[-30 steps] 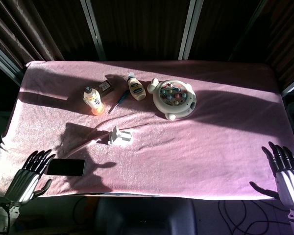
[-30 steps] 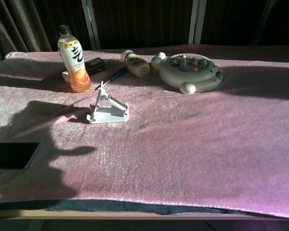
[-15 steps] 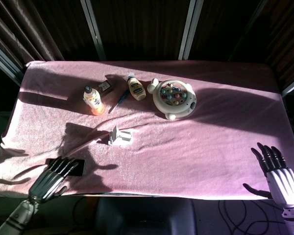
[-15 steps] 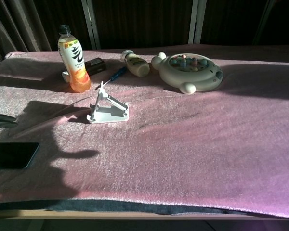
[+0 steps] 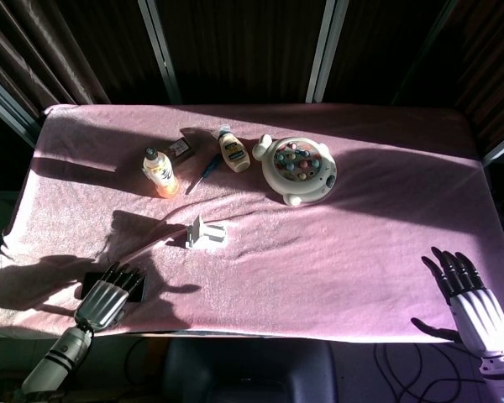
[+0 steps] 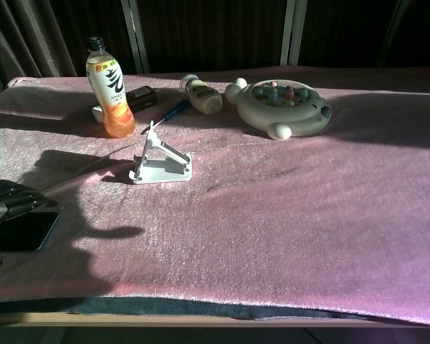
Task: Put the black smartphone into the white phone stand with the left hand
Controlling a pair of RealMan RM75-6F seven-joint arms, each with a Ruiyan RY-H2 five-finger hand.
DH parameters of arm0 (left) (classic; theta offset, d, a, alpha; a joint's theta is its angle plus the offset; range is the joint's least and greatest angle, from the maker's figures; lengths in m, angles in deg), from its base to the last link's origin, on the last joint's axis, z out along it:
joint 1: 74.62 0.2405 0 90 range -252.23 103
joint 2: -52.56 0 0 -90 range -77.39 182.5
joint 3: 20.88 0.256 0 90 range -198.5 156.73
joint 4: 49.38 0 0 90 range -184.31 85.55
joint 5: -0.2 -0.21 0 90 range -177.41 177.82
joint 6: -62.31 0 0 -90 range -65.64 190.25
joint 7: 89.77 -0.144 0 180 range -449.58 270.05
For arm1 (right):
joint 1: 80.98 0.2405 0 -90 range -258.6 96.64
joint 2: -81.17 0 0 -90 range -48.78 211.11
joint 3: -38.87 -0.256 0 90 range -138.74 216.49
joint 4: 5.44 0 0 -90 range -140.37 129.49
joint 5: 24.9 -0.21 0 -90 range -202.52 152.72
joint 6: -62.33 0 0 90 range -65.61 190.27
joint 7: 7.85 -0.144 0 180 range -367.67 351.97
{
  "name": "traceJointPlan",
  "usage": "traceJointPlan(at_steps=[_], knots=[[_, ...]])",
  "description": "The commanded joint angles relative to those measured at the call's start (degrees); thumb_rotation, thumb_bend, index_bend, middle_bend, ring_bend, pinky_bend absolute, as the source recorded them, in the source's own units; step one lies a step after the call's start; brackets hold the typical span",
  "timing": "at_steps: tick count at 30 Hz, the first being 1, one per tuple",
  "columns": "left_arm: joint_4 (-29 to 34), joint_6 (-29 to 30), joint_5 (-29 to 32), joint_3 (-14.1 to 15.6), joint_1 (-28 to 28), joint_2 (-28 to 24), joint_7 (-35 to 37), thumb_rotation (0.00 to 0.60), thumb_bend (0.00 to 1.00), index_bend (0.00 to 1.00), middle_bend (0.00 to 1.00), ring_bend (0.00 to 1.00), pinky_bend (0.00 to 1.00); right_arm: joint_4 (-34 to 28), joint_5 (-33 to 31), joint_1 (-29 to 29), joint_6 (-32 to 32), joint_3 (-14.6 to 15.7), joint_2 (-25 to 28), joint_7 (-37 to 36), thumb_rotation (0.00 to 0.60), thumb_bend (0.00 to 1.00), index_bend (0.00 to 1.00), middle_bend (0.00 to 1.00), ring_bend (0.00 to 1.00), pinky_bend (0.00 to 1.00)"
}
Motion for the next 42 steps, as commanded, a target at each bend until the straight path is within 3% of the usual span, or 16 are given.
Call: traceJointPlan(at_steps=[1, 7, 14, 21, 29, 35, 39, 42], knots=[[-0.4, -1.9, 4.7, -0.9, -1.0, 1.1, -3.2, 0.600, 0.34, 0.00, 0.06, 0.00, 0.00, -0.2, -0.1, 0.0, 0.1, 0.0, 0.0, 0.1, 0.600, 0.24, 0.00, 0.00, 0.00, 0.00], [-0.1, -2.7, 10.8, -1.3, -2.3, 1.7, -7.3, 0.600, 0.34, 0.06, 0.09, 0.00, 0.00, -0.5, -0.9, -0.3, -0.5, -0.3, 0.0, 0.0, 0.600, 0.23, 0.00, 0.00, 0.00, 0.00], [0.2, -1.5, 13.1, -0.6, -2.9, 1.6, -9.0, 0.600, 0.34, 0.11, 0.15, 0.00, 0.00, -0.7, -1.1, -0.4, -0.5, -0.4, -0.1, 0.3, 0.600, 0.24, 0.00, 0.00, 0.00, 0.00], [-0.6, -1.8, 14.8, -0.3, -4.0, 2.2, -8.9, 0.600, 0.34, 0.23, 0.30, 0.07, 0.00, -0.6, -1.2, -1.0, -1.6, -0.5, -0.1, -0.1, 0.600, 0.24, 0.00, 0.00, 0.00, 0.00], [-2.7, -0.4, 11.4, 0.0, -4.4, 3.0, -4.5, 0.600, 0.33, 0.52, 0.65, 0.25, 0.00, -0.3, -1.1, -1.2, -2.2, -0.5, -0.1, -1.3, 0.600, 0.24, 0.00, 0.00, 0.00, 0.00], [-3.7, -0.4, 8.5, -0.1, -4.8, 2.9, 1.4, 0.600, 0.35, 0.62, 0.80, 0.38, 0.05, 0.0, -0.7, -0.9, -1.7, -0.3, 0.1, -1.4, 0.600, 0.23, 0.00, 0.00, 0.00, 0.00], [-6.7, 6.2, 2.9, -1.0, -3.0, 5.2, 7.6, 0.600, 0.37, 0.69, 0.89, 0.48, 0.13, -0.2, -0.7, -0.8, -1.5, -0.3, 0.2, -1.2, 0.600, 0.23, 0.00, 0.00, 0.00, 0.00], [-10.4, 12.3, -1.6, -1.6, -1.5, 7.4, 13.7, 0.600, 0.38, 0.70, 0.91, 0.48, 0.13, -0.2, -0.8, -0.9, -1.7, -0.4, 0.2, -1.4, 0.600, 0.23, 0.00, 0.00, 0.00, 0.00]])
